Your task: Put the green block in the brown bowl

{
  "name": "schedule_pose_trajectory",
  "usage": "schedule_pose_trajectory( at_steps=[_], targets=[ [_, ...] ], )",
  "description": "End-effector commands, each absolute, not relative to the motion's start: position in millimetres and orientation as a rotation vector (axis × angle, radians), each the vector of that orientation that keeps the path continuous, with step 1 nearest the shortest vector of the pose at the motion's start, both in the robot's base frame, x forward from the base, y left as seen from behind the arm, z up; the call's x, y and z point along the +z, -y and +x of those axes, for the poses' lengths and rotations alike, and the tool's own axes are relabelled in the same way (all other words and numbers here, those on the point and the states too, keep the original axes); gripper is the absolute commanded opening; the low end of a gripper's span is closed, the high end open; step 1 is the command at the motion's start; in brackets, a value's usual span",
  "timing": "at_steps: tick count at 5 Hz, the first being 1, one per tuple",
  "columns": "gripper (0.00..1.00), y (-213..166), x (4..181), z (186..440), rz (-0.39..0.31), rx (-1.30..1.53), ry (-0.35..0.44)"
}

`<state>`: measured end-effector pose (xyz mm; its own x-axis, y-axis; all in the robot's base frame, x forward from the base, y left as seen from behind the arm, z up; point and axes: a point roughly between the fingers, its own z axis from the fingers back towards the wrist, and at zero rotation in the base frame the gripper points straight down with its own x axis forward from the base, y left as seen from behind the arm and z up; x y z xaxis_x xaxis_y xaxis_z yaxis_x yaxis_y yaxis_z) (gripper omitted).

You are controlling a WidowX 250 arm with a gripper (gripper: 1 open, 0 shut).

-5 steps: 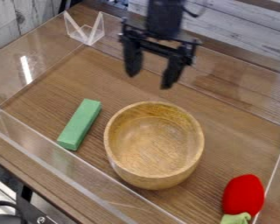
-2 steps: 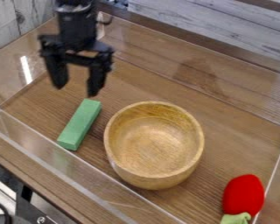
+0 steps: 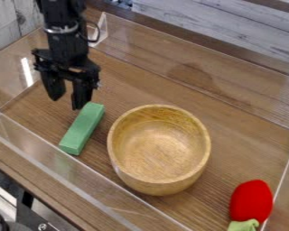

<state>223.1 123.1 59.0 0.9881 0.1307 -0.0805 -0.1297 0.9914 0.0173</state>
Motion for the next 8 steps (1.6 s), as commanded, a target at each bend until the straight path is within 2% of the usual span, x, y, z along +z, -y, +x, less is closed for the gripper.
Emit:
schedule_pose_trajectory(
  at_steps=[1, 4, 7, 8],
  targets=[
    [1.00, -130, 57.3, 224, 0.039, 0.150, -0.047],
    [1.00, -128, 22.5, 212, 0.041, 0.282, -0.064],
    [1.00, -151, 11.7, 214, 0.059, 0.226, -0.090],
    [1.00, -142, 7.4, 208, 0.060, 0.255, -0.100]
  ],
)
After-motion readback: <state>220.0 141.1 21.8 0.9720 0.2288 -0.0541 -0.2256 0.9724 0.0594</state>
